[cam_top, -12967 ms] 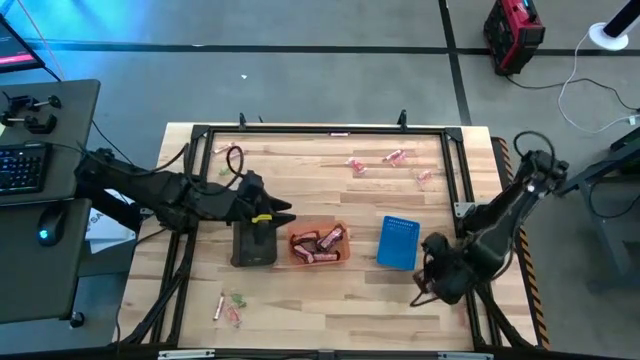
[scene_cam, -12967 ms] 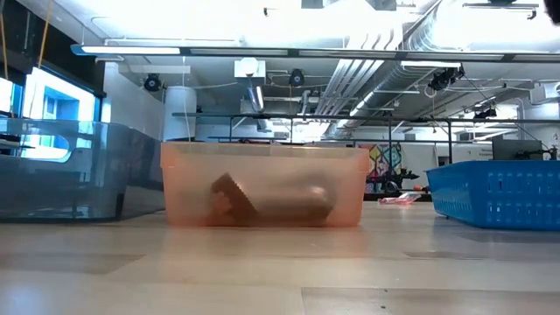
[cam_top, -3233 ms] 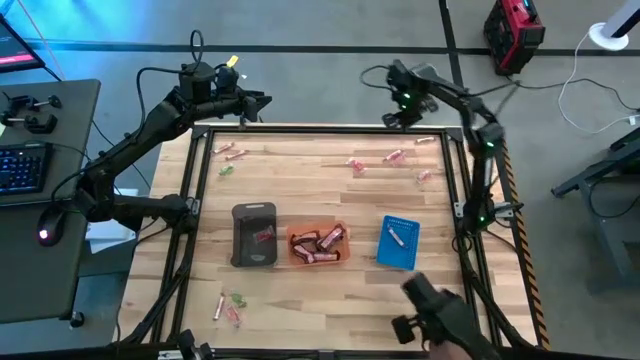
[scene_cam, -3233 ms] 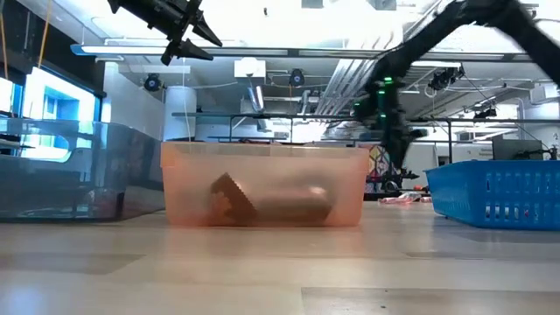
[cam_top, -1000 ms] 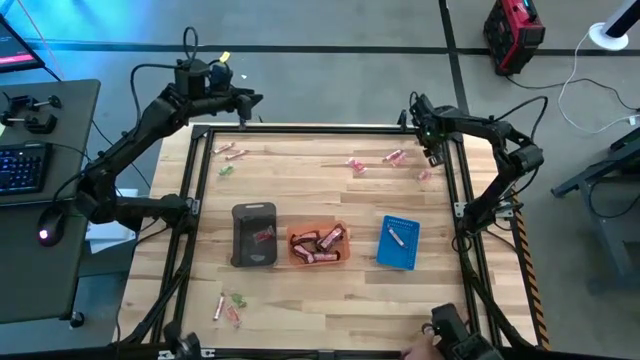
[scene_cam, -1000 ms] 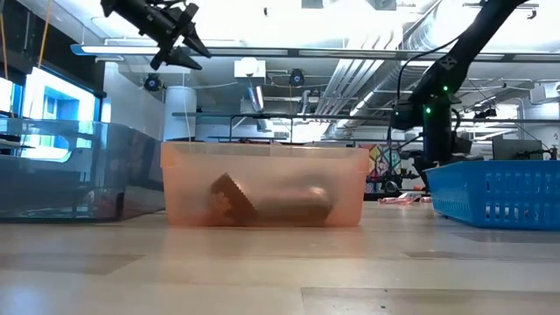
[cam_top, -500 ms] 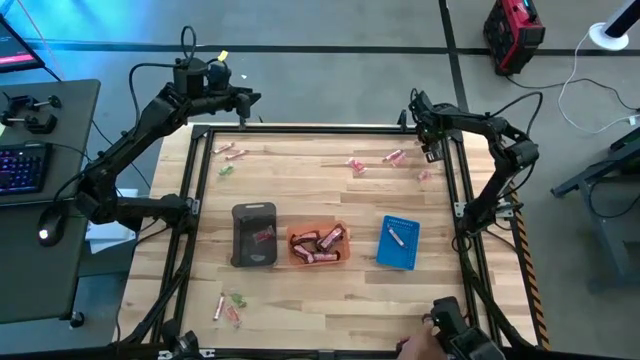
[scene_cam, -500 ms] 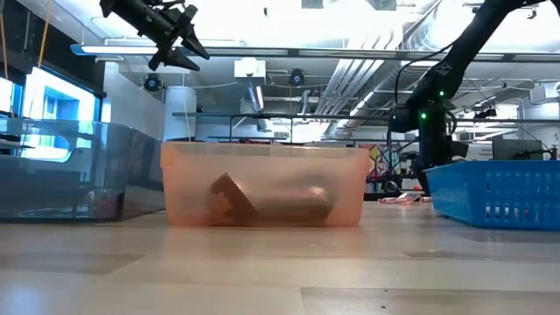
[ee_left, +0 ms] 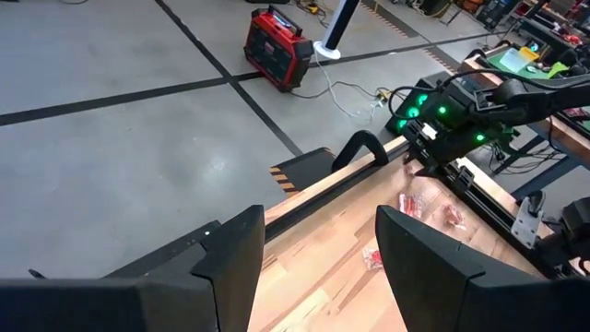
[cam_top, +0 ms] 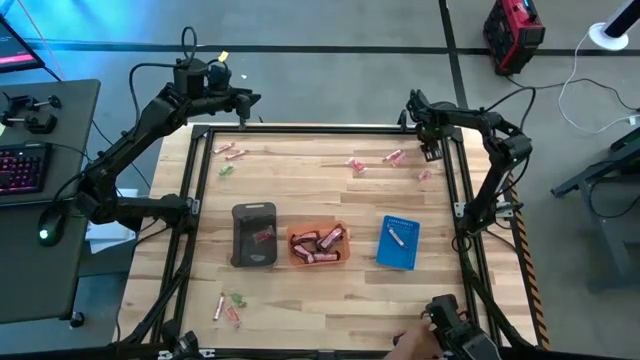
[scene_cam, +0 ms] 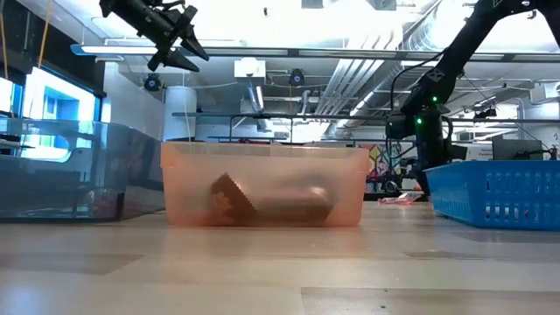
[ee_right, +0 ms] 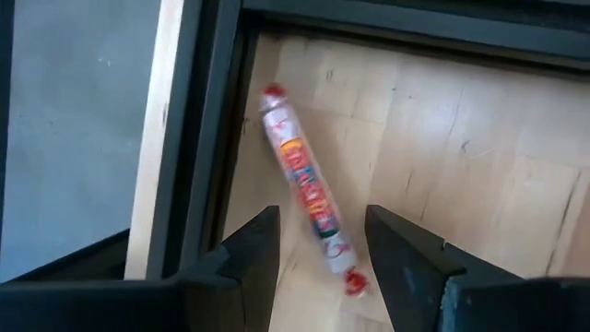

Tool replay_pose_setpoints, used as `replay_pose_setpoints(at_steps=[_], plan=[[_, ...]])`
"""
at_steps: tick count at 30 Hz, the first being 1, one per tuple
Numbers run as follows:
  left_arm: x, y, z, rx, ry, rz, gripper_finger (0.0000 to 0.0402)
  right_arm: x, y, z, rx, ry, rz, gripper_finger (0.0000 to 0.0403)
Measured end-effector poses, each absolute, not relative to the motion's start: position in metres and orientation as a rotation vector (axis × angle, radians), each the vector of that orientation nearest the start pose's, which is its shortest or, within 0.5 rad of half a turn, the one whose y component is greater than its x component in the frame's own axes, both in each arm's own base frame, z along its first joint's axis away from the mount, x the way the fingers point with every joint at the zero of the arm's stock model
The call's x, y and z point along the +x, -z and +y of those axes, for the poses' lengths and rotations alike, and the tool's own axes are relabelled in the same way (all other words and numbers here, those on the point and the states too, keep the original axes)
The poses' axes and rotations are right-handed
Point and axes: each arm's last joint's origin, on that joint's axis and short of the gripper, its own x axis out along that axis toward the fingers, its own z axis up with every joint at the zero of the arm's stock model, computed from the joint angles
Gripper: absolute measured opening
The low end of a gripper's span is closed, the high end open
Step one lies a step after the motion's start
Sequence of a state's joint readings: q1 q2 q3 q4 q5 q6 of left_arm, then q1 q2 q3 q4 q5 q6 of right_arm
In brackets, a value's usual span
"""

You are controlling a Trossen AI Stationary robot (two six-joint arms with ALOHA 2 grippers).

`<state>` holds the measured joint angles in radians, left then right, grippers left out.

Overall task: Sort candy by brand, put in halloween buckets
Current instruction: Put the white candy stick into the blue bin

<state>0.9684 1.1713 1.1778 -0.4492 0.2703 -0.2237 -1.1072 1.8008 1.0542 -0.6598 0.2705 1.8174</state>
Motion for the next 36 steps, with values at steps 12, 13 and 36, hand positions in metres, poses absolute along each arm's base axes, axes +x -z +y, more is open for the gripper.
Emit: replay_pose_setpoints(at_steps=[12,13,36], plan=[[0.150,-0.361,0.204,-0.498,-0.730,0.326,0.0200,0.143,-0.135,-0.291,-2.083,-2.736,-0.126,0.0130],[0.150,-0.360,0.204,-0.500,-0.731,0.329,0.0200,0.146,-0.133,-0.292,-2.059,-2.745,-0.175,0.0120],[0.153,-0.378,0.200,-0.493,-0.567,0.176,0.0200,0.171,-0.209,-0.263,-2.126,-3.160,-1.236,0.0010]])
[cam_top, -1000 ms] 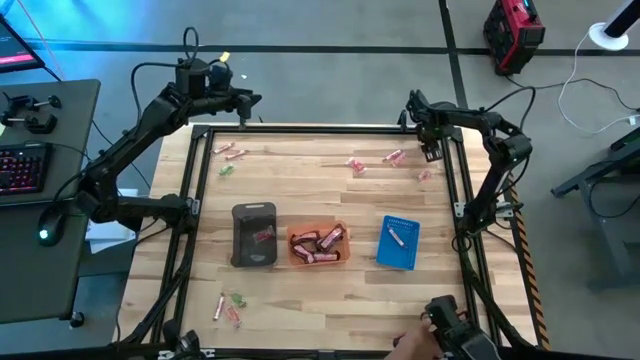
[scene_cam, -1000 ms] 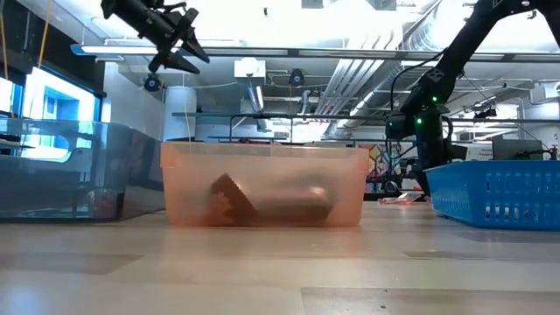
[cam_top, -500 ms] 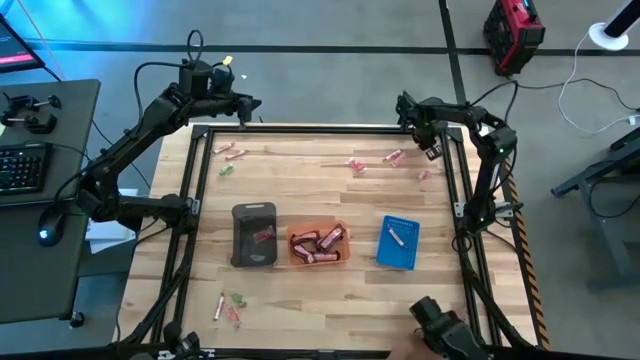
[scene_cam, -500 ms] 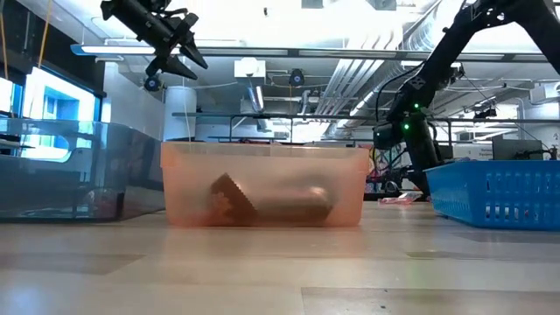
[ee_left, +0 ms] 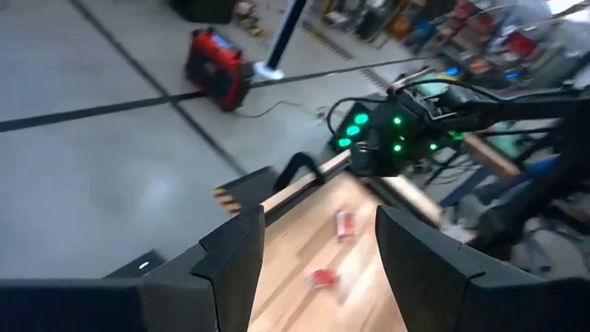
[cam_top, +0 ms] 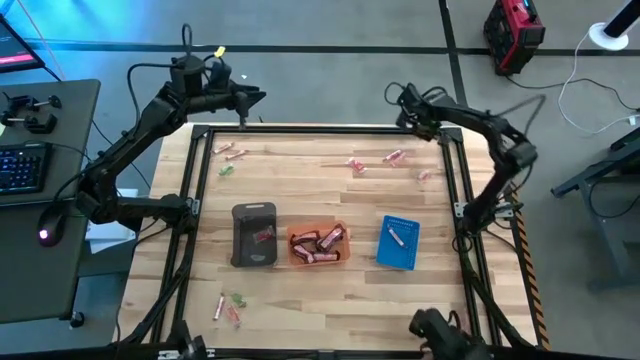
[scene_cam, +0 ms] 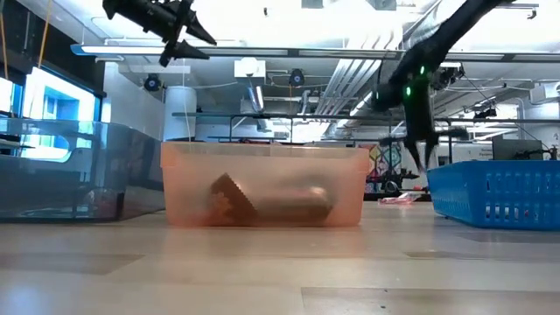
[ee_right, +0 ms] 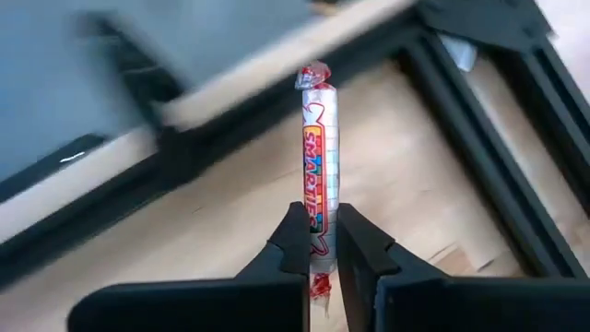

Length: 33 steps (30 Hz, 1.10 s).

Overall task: Sort candy by brand, put in halloween buckets
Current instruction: Put the white candy stick into the blue bin

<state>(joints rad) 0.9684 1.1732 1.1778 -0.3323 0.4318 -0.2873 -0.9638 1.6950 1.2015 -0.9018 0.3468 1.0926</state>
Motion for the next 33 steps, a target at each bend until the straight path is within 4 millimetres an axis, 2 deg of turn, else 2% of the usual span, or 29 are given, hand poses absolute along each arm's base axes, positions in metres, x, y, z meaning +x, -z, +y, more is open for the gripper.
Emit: replay_pose_setpoints(at_steps=[4,7,12,17,21,24,28,33], plan=[[0.154,-0.382,0.201,-0.467,-0.536,0.146,0.0200,0.185,-0.244,-0.239,1.098,1.525,0.722,0.0010],[0.156,-0.382,0.201,-0.457,-0.462,0.136,0.0200,0.202,-0.265,-0.209,1.027,1.256,0.770,0.0010],[0.161,-0.384,0.198,-0.553,-0.354,0.116,0.0200,0.235,-0.288,-0.135,0.924,0.838,0.861,0.0010],[0.173,-0.386,0.187,-0.650,-0.241,0.111,0.0200,0.253,-0.290,-0.051,0.826,0.568,1.053,0.0020],[0.190,-0.385,0.169,-0.743,-0.148,0.139,0.0200,0.242,-0.282,0.011,0.691,0.503,1.298,0.0020],[0.207,-0.385,0.148,-0.789,-0.071,0.174,0.0200,0.224,-0.282,0.045,0.550,0.528,1.397,0.0013],[0.232,-0.384,0.110,-0.816,-0.073,0.203,0.0200,0.204,-0.272,0.069,0.561,0.482,1.371,0.0012],[0.254,-0.383,0.054,-0.828,-0.100,0.223,0.0200,0.182,-0.236,0.078,0.753,0.437,1.298,0.0012]])
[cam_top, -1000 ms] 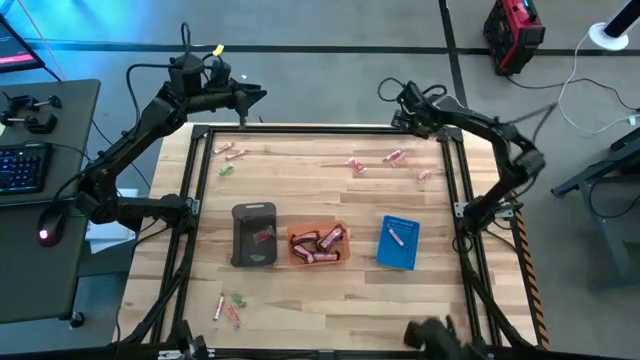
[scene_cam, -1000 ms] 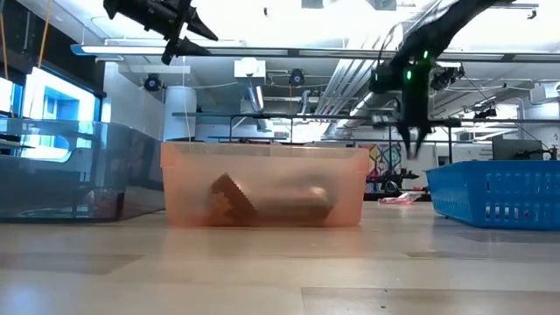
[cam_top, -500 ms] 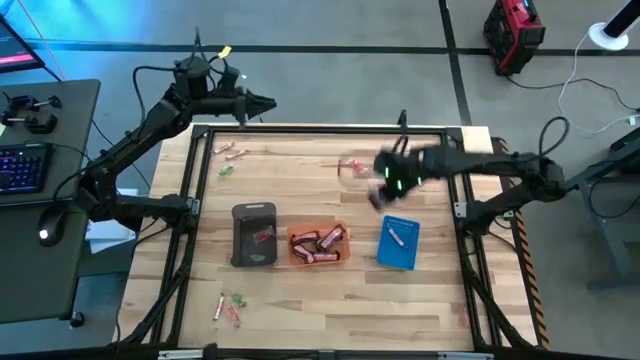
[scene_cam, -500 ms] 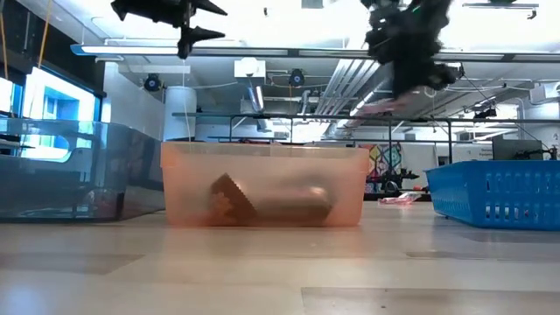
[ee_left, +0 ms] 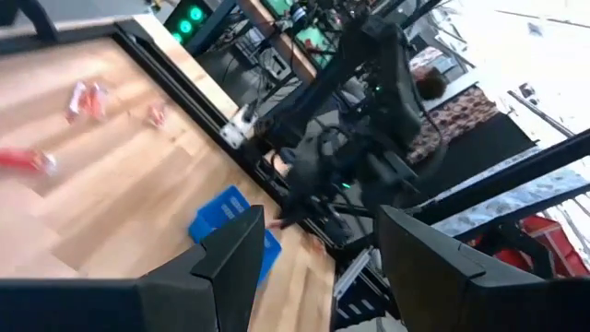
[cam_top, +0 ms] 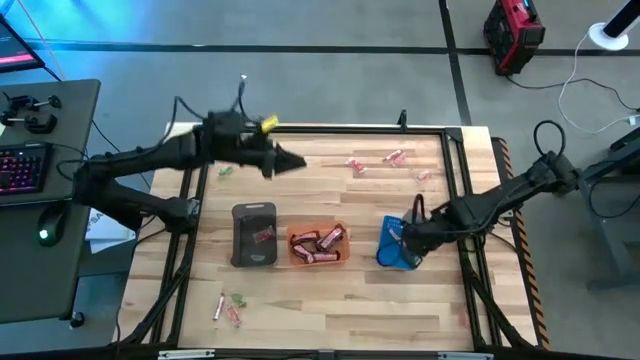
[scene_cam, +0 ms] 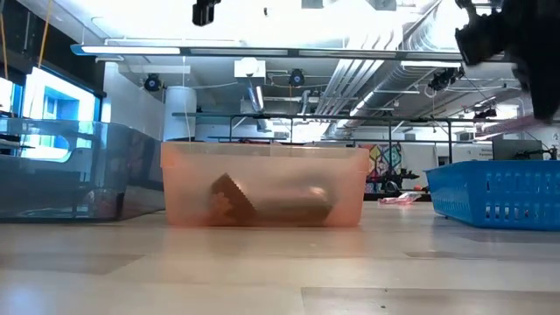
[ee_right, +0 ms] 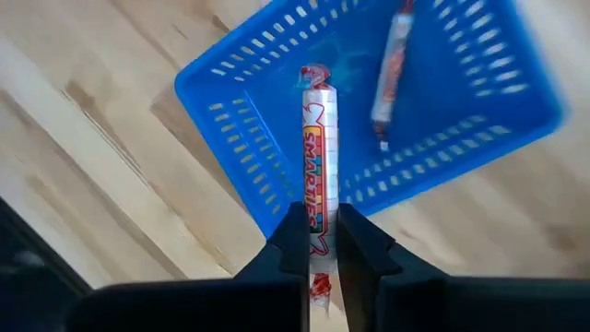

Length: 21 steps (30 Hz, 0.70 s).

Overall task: Sort candy by brand, put in halloween buckets
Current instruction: Put the white candy stick into the blue bin

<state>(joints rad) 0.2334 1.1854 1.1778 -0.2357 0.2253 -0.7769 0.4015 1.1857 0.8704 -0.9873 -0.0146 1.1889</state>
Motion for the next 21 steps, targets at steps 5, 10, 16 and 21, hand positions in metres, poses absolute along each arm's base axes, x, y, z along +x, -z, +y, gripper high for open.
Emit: replay_pose_setpoints(at_steps=[5,10,16,21], plan=[[0.260,-0.384,0.016,-0.818,-0.141,0.202,0.0200,0.178,-0.215,0.077,0.919,0.420,1.163,0.0012],[0.260,-0.386,0.012,-0.843,-0.173,0.167,0.0200,0.183,-0.207,0.076,1.016,0.462,1.064,0.0014],[0.260,-0.386,0.018,-0.868,-0.178,0.161,0.0200,0.178,-0.201,0.074,1.045,0.524,1.114,0.0063],[0.252,-0.391,0.034,-0.848,-0.132,0.158,0.0200,0.180,-0.202,0.075,1.087,0.519,1.099,0.0134]])
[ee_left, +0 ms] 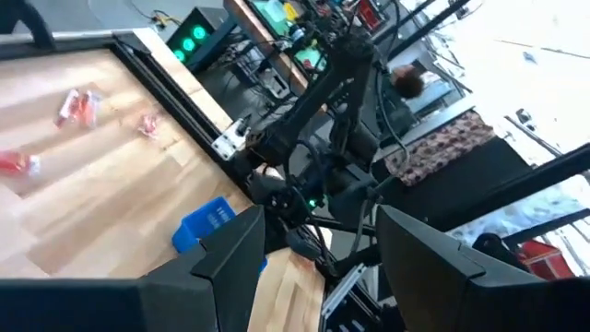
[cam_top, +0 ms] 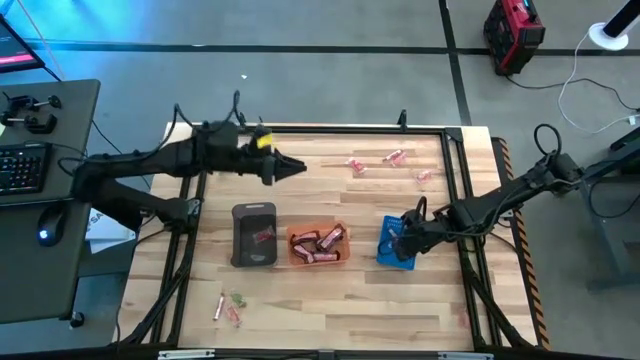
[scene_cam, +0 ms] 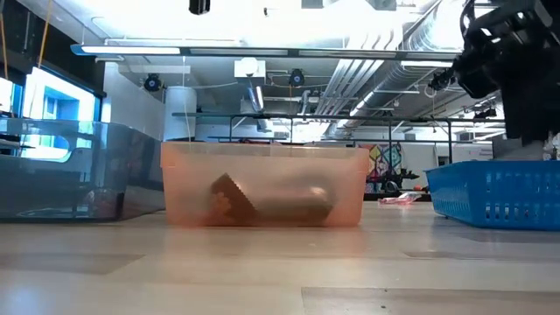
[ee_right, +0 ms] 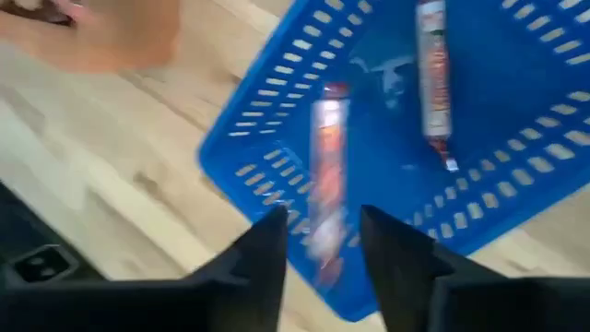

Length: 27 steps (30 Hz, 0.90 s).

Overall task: Sort candy by brand, put in halloween buckets
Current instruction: Put the white candy stick into the blue bin

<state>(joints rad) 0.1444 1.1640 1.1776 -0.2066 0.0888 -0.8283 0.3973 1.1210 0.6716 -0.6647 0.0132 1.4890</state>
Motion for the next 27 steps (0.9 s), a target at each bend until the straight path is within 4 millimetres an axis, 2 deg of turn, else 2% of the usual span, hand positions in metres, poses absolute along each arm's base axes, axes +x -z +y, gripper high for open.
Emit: replay_pose_setpoints(at_steps=[5,9,11,14,17,20,24,27], plan=[[0.233,-0.400,0.057,-0.793,-0.126,0.129,0.0200,0.188,-0.208,0.077,1.207,0.418,1.075,0.0200],[0.208,-0.404,0.072,-0.703,-0.172,0.138,0.0200,0.195,-0.219,0.070,1.317,0.415,1.048,0.0220],[0.193,-0.405,0.078,-0.655,-0.221,0.162,0.0200,0.203,-0.235,0.064,1.346,0.420,0.982,0.0220],[0.170,-0.403,0.085,-0.587,-0.302,0.203,0.0200,0.215,-0.267,0.044,1.369,0.483,0.789,0.0214],[0.154,-0.403,0.089,-0.529,-0.362,0.228,0.0200,0.223,-0.295,0.012,1.335,0.630,0.628,0.0208],[0.146,-0.403,0.092,-0.486,-0.395,0.243,0.0200,0.228,-0.306,-0.027,1.277,0.847,0.571,0.0203],[0.145,-0.401,0.095,-0.463,-0.409,0.255,0.0200,0.238,-0.300,-0.088,1.233,1.062,0.549,0.0199],[0.149,-0.399,0.096,-0.485,-0.396,0.268,0.0200,0.241,-0.277,-0.136,1.200,1.237,0.576,0.0199]])
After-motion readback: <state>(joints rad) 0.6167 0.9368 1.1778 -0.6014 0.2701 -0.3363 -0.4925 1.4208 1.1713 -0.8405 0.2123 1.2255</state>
